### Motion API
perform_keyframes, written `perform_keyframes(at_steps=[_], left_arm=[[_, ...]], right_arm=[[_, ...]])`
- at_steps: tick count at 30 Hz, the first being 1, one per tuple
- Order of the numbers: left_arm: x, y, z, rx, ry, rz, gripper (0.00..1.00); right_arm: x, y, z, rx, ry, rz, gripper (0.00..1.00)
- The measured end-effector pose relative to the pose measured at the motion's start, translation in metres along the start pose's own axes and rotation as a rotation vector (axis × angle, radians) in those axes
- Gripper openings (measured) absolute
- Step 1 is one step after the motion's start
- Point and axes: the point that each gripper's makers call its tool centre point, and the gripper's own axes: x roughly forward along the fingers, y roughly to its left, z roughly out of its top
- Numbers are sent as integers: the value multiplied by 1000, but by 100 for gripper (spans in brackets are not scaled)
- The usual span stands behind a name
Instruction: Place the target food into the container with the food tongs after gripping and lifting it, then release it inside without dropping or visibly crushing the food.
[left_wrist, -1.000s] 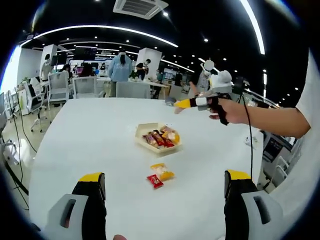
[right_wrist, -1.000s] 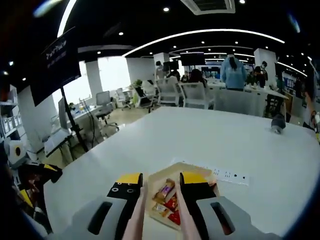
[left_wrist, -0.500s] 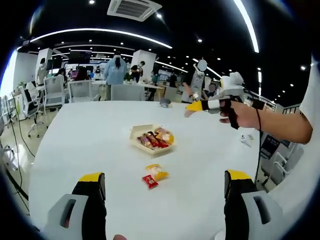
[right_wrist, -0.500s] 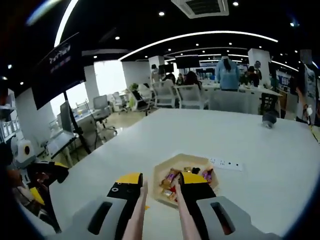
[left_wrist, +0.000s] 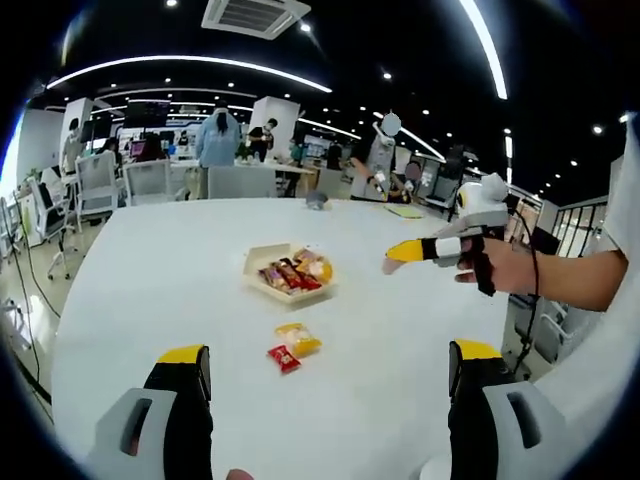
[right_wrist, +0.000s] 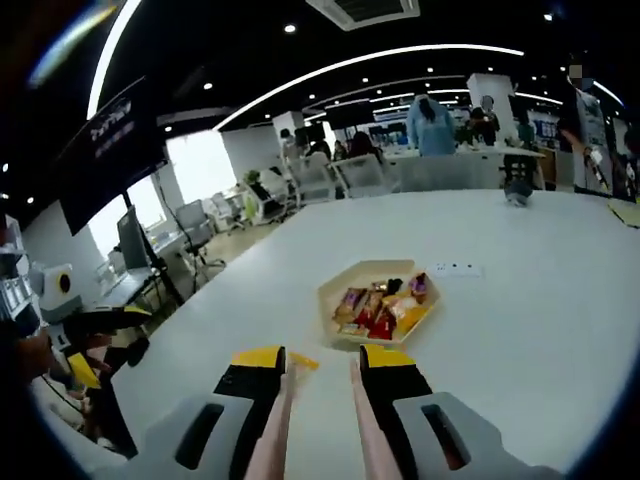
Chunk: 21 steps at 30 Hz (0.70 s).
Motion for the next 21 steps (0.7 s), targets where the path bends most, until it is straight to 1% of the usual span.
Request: perform_keyframes(at_steps=[4,9,14,16,21], left_arm=[[-1,2,-9,5,35,2,99],[0,2,-5,2,26,3,99],[-3,2,0,-4,9,20,99],[-5,2,-1,-6,9,26,99],[-12,7,-6,-19,14,54,99]], right_arm=[[-1,2,-12,28,15,2,29],[4,7,-10,32,19,15,29],[20,18,-10,26,44,53,29],[26,24,-11,27,49,74,29],[47,39,-21,6,99,124,29]])
